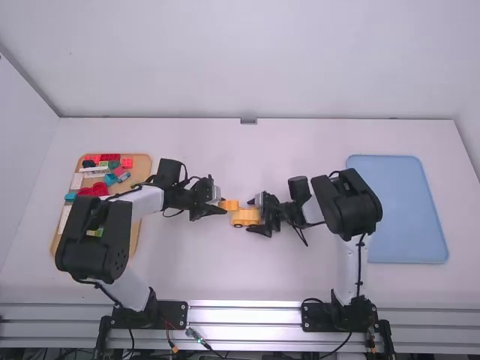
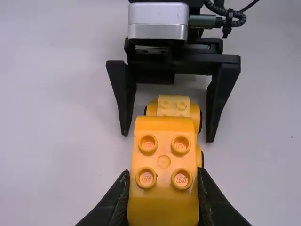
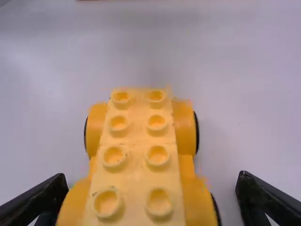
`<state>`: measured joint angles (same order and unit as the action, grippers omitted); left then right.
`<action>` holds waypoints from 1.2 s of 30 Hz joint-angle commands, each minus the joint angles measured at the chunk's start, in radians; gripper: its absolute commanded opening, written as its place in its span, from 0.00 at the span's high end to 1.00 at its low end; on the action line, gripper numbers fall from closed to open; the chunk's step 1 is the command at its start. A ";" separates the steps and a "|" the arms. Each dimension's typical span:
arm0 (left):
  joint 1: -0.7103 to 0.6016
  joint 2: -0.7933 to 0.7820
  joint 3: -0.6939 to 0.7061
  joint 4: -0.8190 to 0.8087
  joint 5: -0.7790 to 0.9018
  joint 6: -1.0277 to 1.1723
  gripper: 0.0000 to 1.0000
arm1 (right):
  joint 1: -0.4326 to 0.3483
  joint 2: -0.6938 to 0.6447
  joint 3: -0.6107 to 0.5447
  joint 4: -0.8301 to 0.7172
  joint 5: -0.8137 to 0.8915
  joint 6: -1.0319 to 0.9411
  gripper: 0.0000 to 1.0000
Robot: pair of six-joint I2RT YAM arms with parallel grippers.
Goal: Assemble lego blocks to make yellow taxi
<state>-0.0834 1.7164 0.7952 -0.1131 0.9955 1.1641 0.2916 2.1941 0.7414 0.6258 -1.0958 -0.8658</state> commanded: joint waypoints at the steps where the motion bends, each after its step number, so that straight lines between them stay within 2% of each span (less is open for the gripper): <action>1: -0.003 -0.015 -0.005 -0.001 0.035 0.015 0.98 | -0.020 0.024 0.010 -0.004 -0.050 0.013 0.09; 5: -0.009 -0.003 -0.005 0.008 0.034 0.014 0.98 | -0.032 0.023 -0.001 0.003 -0.072 -0.018 0.15; 8: -0.044 0.030 -0.005 0.044 0.034 0.007 0.98 | -0.035 0.023 -0.002 -0.005 -0.080 -0.025 0.29; 14: -0.101 0.079 -0.003 0.154 0.013 -0.092 0.98 | -0.014 0.023 -0.002 -0.004 -0.078 -0.040 0.41; 18: -0.105 0.084 -0.004 0.209 -0.044 -0.204 0.98 | -0.003 0.023 -0.002 -0.004 -0.054 -0.035 0.56; 27: -0.107 0.084 -0.004 0.196 -0.071 -0.200 0.98 | -0.005 0.022 -0.002 0.003 0.046 0.085 0.60; 31: -0.108 0.084 -0.004 0.189 -0.068 -0.200 0.98 | -0.002 0.022 -0.002 -0.003 0.066 0.115 0.56; 36: -0.109 0.084 -0.004 0.177 -0.069 -0.207 0.98 | 0.005 0.022 -0.002 0.016 0.109 0.174 0.61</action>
<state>-0.1909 1.7939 0.7952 0.0689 0.9115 0.9634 0.2901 2.1971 0.7448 0.6590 -1.0897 -0.7525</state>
